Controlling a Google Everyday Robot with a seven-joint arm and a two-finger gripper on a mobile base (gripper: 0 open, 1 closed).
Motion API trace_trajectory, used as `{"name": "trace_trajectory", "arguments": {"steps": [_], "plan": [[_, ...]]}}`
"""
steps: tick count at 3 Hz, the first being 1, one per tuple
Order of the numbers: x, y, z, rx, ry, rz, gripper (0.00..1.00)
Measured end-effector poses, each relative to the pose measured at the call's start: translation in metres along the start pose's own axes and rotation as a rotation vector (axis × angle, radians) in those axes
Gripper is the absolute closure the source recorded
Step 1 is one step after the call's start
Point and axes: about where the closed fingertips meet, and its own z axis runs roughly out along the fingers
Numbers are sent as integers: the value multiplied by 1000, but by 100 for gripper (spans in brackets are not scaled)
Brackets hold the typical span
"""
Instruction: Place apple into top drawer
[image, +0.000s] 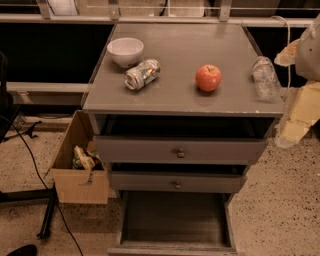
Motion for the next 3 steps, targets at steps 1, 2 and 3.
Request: {"name": "trace_trajectory", "arguments": {"steps": [1, 2, 3], "plan": [[0, 0, 0, 0, 0, 0, 0], [-8, -13, 6, 12, -21, 27, 0], [-22, -32, 16, 17, -36, 63, 0]]}}
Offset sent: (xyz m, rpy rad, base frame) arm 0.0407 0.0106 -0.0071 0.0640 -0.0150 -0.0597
